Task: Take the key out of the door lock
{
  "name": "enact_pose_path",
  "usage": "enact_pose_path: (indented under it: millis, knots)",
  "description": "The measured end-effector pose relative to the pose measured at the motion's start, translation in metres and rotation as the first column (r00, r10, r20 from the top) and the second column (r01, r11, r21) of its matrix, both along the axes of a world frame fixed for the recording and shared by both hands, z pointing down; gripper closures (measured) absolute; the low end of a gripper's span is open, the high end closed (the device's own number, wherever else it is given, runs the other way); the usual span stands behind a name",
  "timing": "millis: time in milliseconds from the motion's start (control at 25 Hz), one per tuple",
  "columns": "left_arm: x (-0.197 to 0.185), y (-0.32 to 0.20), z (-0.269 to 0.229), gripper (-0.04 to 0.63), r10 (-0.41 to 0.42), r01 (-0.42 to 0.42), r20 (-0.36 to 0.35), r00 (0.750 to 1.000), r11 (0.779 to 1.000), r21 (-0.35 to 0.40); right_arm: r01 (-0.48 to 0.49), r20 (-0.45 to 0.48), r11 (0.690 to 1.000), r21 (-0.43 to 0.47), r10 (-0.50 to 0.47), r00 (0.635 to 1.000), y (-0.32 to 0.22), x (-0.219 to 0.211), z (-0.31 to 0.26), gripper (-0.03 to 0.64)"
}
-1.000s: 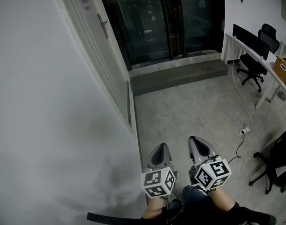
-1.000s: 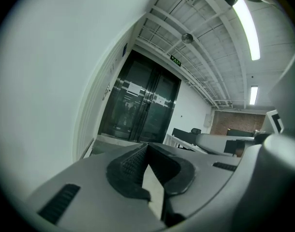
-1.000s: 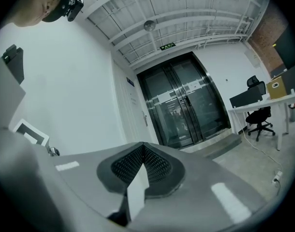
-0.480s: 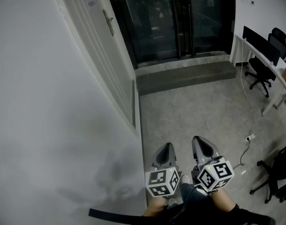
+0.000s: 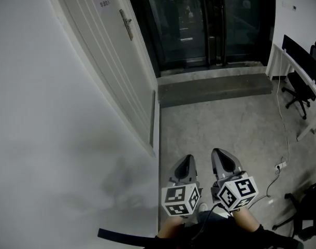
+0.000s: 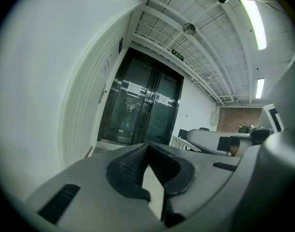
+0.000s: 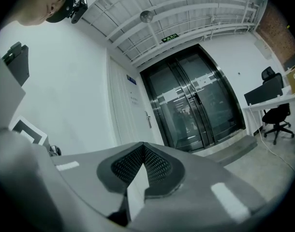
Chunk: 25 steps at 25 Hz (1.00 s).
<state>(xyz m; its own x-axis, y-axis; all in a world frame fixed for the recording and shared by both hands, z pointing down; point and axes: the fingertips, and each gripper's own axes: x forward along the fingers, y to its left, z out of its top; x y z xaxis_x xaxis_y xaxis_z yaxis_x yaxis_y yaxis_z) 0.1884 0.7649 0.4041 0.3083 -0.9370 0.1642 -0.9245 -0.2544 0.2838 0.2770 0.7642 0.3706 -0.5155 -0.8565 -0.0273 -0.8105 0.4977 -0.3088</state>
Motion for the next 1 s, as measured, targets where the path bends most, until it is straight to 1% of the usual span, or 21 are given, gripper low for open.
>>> enact_pose_path:
  millis: [120, 360, 640, 840, 1000]
  knots:
    - [0.006, -0.017, 0.001, 0.595, -0.021, 0.021, -0.003, 1.000, 1.000, 0.002, 0.013, 0.002, 1.000, -0.005, -0.013, 1.000, -0.018, 0.008, 0.003, 0.617]
    - [0.022, -0.037, 0.002, 0.595, -0.026, 0.026, 0.000, 1.000, 1.000, 0.004, 0.017, 0.010, 1.000, -0.015, -0.017, 1.000, -0.038, 0.024, 0.007, 0.615]
    - [0.023, -0.064, 0.007, 0.595, -0.025, 0.025, -0.003, 1.000, 1.000, -0.004, 0.008, 0.019, 1.000, -0.030, -0.008, 1.000, -0.066, 0.027, 0.012, 0.616]
    - [0.020, -0.100, 0.012, 0.595, -0.003, 0.003, -0.001, 1.000, 1.000, -0.007, -0.011, 0.020, 1.000, -0.029, 0.012, 1.000, -0.099, 0.022, 0.017, 0.616]
    - [0.014, -0.143, 0.009, 0.595, 0.012, -0.012, 0.007, 1.000, 1.000, 0.003, -0.024, 0.018, 0.999, -0.029, 0.025, 1.000, -0.137, 0.016, 0.015, 0.617]
